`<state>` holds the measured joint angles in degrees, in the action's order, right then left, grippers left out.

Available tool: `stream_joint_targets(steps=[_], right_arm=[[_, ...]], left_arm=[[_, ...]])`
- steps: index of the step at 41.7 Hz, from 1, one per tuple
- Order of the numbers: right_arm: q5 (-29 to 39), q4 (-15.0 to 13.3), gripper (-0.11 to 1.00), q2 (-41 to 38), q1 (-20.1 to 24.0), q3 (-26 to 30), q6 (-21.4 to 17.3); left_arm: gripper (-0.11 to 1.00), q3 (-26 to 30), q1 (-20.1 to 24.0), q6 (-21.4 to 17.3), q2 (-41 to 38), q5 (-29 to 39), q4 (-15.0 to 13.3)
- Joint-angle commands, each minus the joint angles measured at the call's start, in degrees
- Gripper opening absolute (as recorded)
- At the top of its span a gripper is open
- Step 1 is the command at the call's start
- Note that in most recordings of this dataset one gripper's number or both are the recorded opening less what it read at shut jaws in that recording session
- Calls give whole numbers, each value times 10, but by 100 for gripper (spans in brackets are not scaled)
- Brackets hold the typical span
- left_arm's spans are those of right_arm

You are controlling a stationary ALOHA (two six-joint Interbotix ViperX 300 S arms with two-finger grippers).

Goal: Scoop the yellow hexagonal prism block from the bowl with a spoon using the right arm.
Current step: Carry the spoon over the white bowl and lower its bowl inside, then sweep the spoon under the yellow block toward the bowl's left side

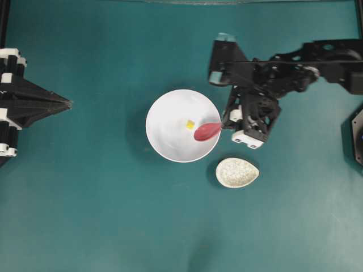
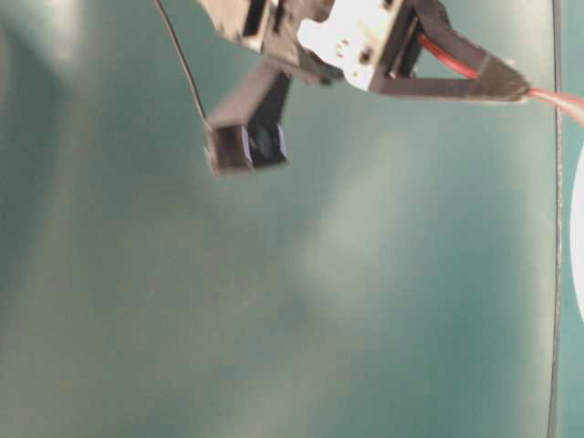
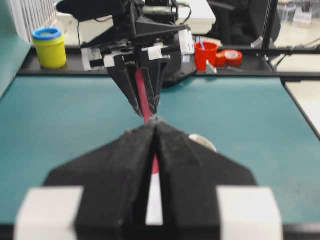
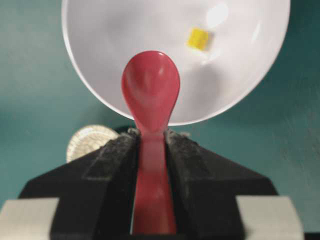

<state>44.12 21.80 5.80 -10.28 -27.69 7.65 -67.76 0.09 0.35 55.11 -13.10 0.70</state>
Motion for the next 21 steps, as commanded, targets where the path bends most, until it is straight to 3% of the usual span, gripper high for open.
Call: stream_joint_targets(steps=[1, 9, 21], right_arm=[[29, -24, 22, -4, -2, 34, -18], [62, -79, 22, -24, -2, 61, -62], [65, -87, 22, -36, -2, 71, -69]], left_arm=[[0, 9, -1, 0, -5, 4, 1], [0, 10, -1, 0, -4, 3, 1], [0, 9, -1, 0, -4, 2, 2]])
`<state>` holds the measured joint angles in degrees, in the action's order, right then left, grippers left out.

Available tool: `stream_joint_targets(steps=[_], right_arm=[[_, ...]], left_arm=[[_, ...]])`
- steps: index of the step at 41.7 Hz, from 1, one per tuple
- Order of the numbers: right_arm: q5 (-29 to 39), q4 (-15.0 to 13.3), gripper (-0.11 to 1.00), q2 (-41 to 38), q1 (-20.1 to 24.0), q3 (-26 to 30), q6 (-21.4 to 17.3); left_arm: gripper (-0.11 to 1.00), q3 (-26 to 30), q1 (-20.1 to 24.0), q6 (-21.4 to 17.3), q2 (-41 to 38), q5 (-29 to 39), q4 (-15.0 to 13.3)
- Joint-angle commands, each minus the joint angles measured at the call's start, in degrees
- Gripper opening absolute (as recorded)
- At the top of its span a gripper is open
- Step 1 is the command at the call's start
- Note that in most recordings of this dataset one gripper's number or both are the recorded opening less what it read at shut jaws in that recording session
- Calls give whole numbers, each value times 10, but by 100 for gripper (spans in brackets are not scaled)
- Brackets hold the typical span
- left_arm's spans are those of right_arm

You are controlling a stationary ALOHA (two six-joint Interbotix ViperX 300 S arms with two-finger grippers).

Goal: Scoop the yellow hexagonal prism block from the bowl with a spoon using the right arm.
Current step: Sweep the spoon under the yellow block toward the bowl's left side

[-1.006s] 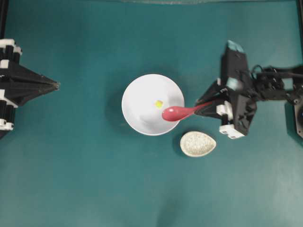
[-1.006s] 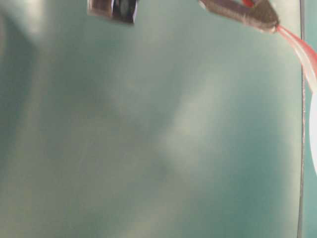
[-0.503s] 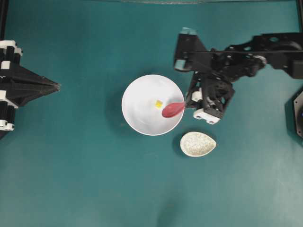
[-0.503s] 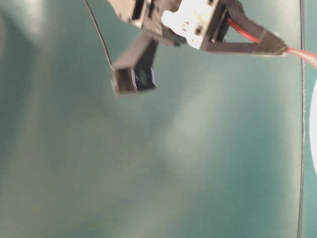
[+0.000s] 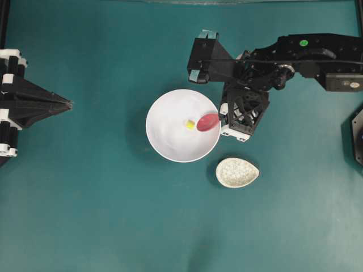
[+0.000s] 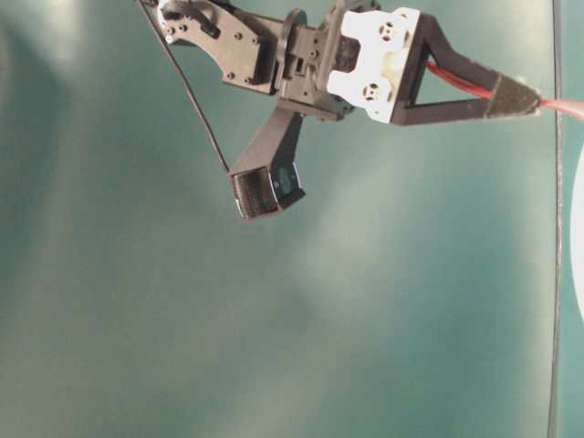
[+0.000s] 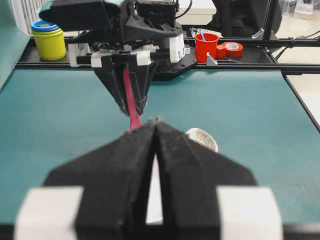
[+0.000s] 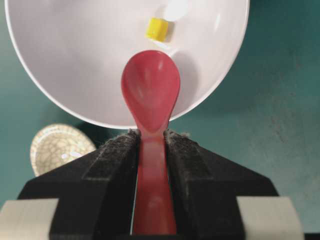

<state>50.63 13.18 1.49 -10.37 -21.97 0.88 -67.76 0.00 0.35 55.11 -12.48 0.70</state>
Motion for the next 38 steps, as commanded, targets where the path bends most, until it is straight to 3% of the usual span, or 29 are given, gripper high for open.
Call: stream_joint_targets(steps=[1, 12, 38], right_arm=[[0, -1, 22, 5, -1, 14, -1], [-5, -1, 22, -13, -1, 17, 1], [-89, -1, 22, -56, 18, 30, 6]], left_arm=[[0, 10, 0, 0, -5, -4, 2], [0, 10, 0, 0, -4, -4, 2], [0, 9, 0, 0, -5, 0, 2]])
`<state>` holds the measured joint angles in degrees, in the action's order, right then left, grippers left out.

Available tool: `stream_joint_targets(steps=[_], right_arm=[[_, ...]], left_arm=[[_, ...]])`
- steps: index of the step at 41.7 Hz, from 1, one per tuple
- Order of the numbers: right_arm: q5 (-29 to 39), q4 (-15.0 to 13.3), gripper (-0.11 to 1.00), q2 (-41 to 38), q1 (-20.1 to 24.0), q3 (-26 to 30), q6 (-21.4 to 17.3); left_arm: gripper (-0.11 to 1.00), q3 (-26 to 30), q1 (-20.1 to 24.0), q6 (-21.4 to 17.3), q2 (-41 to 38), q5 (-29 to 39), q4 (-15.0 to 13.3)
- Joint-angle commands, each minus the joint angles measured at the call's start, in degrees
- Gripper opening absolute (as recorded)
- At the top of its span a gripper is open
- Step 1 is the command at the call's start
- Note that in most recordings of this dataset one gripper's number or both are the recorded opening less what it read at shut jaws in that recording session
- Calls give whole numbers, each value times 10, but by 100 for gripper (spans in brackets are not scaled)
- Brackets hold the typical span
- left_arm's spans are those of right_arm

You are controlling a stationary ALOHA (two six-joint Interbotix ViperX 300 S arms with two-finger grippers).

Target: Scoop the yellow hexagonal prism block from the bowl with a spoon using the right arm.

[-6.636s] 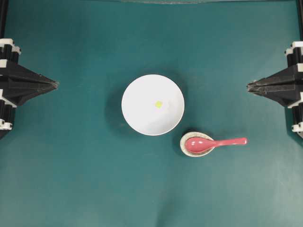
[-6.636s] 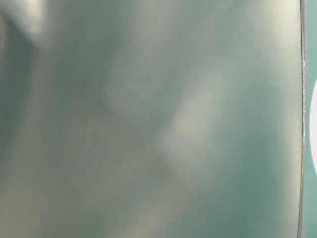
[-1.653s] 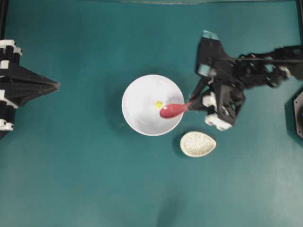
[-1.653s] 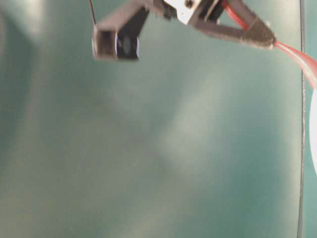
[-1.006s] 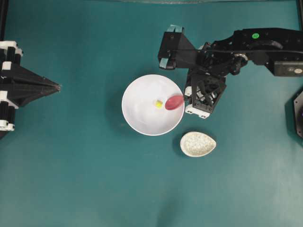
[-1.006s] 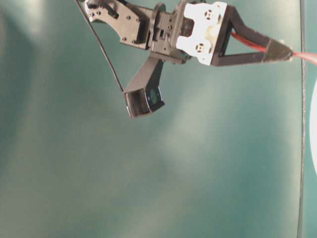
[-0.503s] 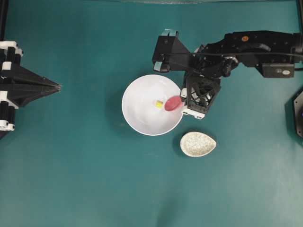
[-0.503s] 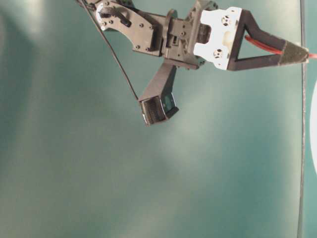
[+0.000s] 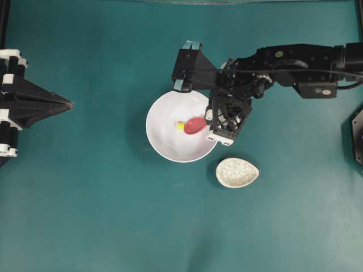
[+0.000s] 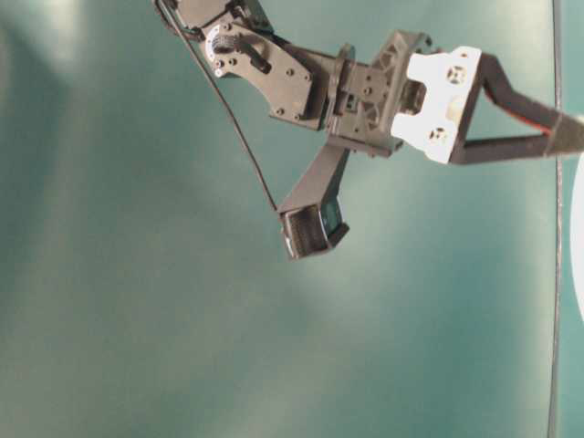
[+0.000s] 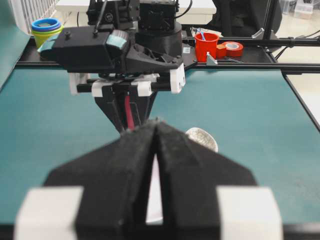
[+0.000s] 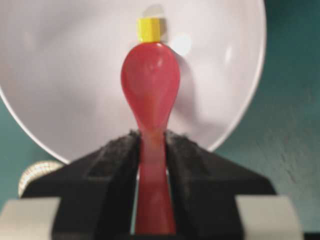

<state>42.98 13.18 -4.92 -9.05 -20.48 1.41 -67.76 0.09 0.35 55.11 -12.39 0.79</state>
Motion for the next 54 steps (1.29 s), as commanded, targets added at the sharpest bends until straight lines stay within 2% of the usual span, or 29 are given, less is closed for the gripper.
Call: stream_joint_targets(steps=[1, 22, 43, 54], right_arm=[[-16, -1, 22, 7, 4, 15, 1], [-108, -2, 22, -4, 7, 15, 9], [-131, -3, 22, 18, 7, 13, 10], [-169, -3, 22, 32, 7, -7, 9]], left_arm=[[0, 9, -1, 0, -4, -2, 1], [0, 9, -1, 0, -5, 11, 1], [0, 9, -1, 0, -5, 11, 1], [0, 9, -1, 0, -5, 11, 1]])
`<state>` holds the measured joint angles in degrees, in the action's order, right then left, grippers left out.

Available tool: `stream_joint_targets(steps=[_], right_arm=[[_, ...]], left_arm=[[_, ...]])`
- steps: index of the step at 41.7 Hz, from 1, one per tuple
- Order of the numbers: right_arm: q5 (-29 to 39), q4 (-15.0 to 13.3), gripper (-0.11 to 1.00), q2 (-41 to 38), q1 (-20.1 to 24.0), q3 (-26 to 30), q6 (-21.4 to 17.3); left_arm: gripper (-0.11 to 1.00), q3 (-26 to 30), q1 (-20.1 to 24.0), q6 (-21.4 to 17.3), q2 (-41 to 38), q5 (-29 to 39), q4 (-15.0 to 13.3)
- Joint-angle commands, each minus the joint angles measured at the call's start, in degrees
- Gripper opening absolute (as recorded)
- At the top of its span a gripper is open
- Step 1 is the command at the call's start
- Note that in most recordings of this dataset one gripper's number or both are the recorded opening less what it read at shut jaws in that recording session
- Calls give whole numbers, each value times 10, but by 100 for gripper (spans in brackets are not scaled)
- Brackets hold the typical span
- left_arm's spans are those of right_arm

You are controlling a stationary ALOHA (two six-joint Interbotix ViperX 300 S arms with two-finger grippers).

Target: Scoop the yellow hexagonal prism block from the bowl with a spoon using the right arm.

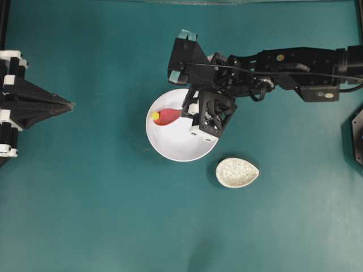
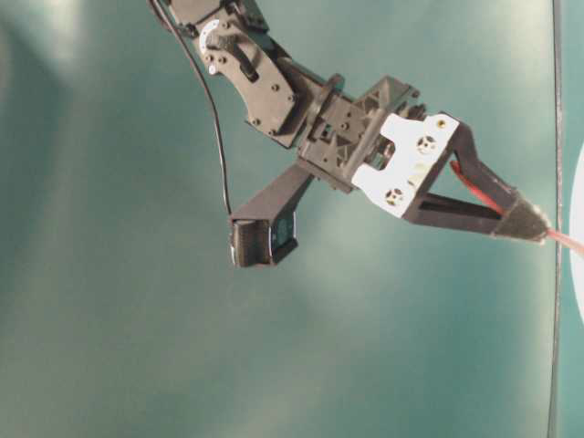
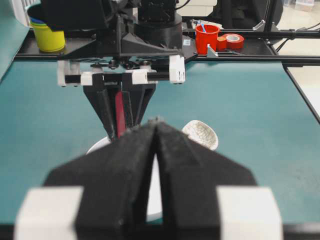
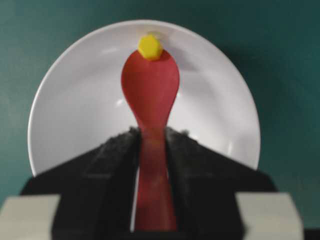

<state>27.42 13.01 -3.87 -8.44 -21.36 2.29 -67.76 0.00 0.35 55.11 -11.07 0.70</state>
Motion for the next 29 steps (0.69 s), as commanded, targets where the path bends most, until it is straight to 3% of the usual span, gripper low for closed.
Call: stream_joint_targets(steps=[1, 18, 24, 29], right_arm=[[-17, -1, 22, 22, 1, -1, 0], [-89, -1, 22, 55, 12, -54, 0], [-157, -2, 22, 84, 30, -100, 1], [-249, -19, 22, 118, 50, -147, 2]], left_arm=[[0, 9, 0, 0, -5, -3, 1], [0, 9, 0, 0, -5, 4, 2], [0, 9, 0, 0, -5, 4, 2], [0, 9, 1, 0, -5, 4, 2]])
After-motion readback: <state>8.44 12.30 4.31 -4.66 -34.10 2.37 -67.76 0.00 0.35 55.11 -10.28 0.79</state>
